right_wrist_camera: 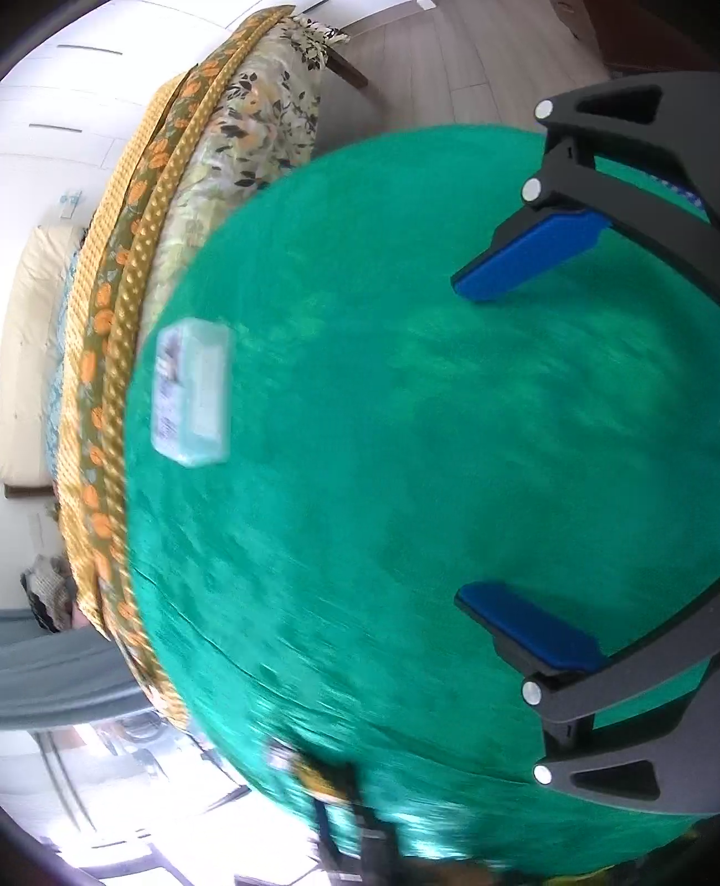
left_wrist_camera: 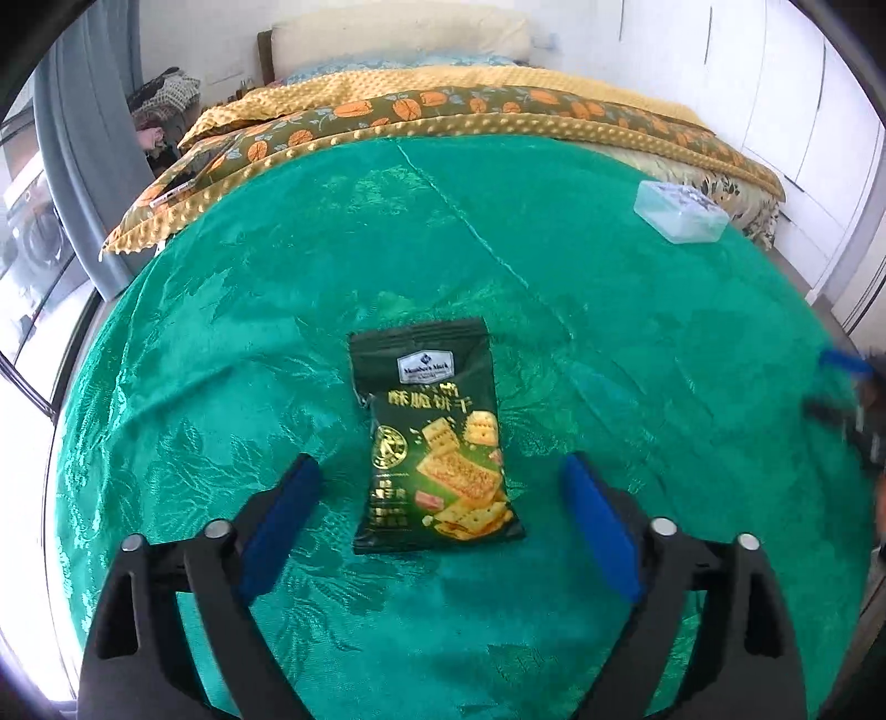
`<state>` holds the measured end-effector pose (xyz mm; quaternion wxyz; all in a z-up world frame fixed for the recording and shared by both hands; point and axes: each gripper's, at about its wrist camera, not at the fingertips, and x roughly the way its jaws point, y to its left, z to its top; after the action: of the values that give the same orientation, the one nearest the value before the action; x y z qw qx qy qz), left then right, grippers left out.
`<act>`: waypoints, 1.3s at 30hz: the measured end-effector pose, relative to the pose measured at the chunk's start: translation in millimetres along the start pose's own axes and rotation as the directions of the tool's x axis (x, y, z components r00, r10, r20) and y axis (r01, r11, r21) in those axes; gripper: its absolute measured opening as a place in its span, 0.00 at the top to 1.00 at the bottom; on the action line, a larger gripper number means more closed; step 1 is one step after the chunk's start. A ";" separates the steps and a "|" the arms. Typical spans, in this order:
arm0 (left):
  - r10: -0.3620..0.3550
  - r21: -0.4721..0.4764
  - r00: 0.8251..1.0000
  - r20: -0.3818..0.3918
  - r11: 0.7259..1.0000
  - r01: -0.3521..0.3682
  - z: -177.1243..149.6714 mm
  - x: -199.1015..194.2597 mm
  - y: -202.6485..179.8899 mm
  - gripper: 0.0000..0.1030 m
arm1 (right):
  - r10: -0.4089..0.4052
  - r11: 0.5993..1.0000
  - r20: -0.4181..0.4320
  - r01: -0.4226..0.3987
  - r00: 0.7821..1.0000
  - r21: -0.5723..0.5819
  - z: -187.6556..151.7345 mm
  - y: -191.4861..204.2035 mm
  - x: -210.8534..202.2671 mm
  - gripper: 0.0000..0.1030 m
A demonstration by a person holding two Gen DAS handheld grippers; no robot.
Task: Collect trash
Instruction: 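Pick up the dark green cracker packet with the left tool and set it down, then grasp the clear cartoon-print box with the right tool while the left tool regrasps the cracker packet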
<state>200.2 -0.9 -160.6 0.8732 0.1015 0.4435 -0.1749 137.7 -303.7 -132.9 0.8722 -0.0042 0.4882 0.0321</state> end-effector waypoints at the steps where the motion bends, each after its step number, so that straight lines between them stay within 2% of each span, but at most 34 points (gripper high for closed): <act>1: 0.000 -0.002 1.000 0.000 1.000 0.000 0.3 0.0 0.1 0.11 | 0.001 1.000 0.023 -0.002 1.000 0.021 14.9 -9.1 3.5 0.04; 4: -0.010 -0.020 1.000 -0.013 1.000 0.009 0.2 2.9 3.8 0.06 | 0.047 0.996 0.044 -0.050 0.998 0.073 56.3 -32.9 23.1 0.04; 8: -0.009 -0.016 1.000 -0.014 1.000 0.009 1.3 4.2 3.5 0.05 | 0.116 0.984 0.082 -0.126 0.990 0.125 100.6 -59.2 53.1 0.04; 11: -0.010 -0.016 1.000 -0.014 1.000 0.010 1.7 4.4 3.4 0.05 | 0.181 0.969 0.065 -0.189 0.981 0.158 117.7 -69.1 75.3 0.05; 13: -0.013 -0.017 1.000 -0.014 1.000 0.013 1.5 4.6 2.3 0.05 | 0.260 0.955 0.046 -0.264 0.964 0.136 119.9 -60.0 78.6 0.05; 15: -0.015 -0.018 1.000 -0.014 1.000 0.014 1.7 4.8 3.1 0.05 | 0.387 0.920 0.007 -0.387 0.922 0.070 115.4 -36.1 72.3 0.05; 16: -0.014 -0.017 1.000 -0.014 1.000 0.014 1.7 4.8 3.3 0.05 | 0.492 0.871 -0.031 -0.492 0.870 0.018 110.2 -16.6 64.1 0.05; 17: -0.014 -0.017 1.000 -0.014 1.000 0.014 1.7 4.8 3.4 0.05 | 0.554 0.831 -0.060 -0.556 0.830 -0.024 106.7 -3.0 56.0 0.05; 18: -0.015 -0.018 1.000 -0.014 1.000 0.014 1.7 4.8 3.3 0.05 | 0.585 0.803 -0.076 -0.590 0.807 -0.081 104.3 8.9 46.1 0.05; 19: -0.015 -0.018 1.000 -0.014 1.000 0.015 1.7 4.8 3.4 0.05 | 0.573 0.804 -0.067 -0.576 0.817 -0.149 103.2 17.0 35.5 0.05; 21: -0.014 -0.018 1.000 -0.014 1.000 0.014 1.7 4.9 3.3 0.05 | 0.410 0.887 0.007 -0.397 0.912 -0.238 109.6 18.0 25.2 0.04; 22: -0.014 -0.018 1.000 -0.014 1.000 0.014 1.7 4.8 3.4 0.05 | 0.267 0.932 0.036 -0.248 0.963 -0.266 116.9 14.9 30.4 0.04; 23: -0.015 -0.018 1.000 -0.014 1.000 0.014 1.7 4.9 3.5 0.05 | 0.189 0.946 0.040 -0.171 0.981 -0.274 122.6 12.0 38.2 0.04; 24: -0.015 -0.018 1.000 -0.014 1.000 0.015 1.6 4.9 3.3 0.05 | 0.156 0.952 0.024 -0.144 0.987 -0.271 128.3 9.3 47.6 0.04; 26: -0.016 -0.019 1.000 -0.014 1.000 0.015 1.9 5.2 3.4 0.05 | 0.146 0.958 -0.050 -0.154 0.988 -0.242 139.1 3.8 73.9 0.04; 28: -0.015 -0.018 1.000 -0.014 1.000 0.015 2.2 5.2 4.0 0.05 | 0.102 0.965 -0.069 -0.115 0.992 -0.237 145.7 5.8 92.4 0.05; 31: -0.015 -0.018 1.000 -0.014 1.000 0.015 2.2 5.3 3.7 0.05 | 0.124 0.966 -0.118 -0.147 0.985 -0.212 152.9 9.8 108.4 0.06; 33: -0.015 -0.018 1.000 -0.014 1.000 0.015 2.3 5.3 3.9 0.05 | 0.130 0.968 -0.125 -0.153 0.984 -0.200 154.0 9.7 109.6 0.28; 34: -0.015 -0.018 1.000 -0.014 1.000 0.015 2.3 5.2 4.1 0.05 | 0.112 0.971 -0.114 -0.133 0.987 -0.200 152.4 10.9 105.8 0.34; 39: -0.014 -0.018 1.000 -0.013 1.000 0.014 2.3 5.3 3.8 0.05 | 0.070 0.989 -0.073 -0.079 0.995 -0.128 127.0 16.4 72.7 0.36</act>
<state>206.3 0.7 -163.5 0.8698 0.0918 0.4516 -0.1764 282.7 -278.7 -127.9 0.8510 -0.0441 0.5144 0.0967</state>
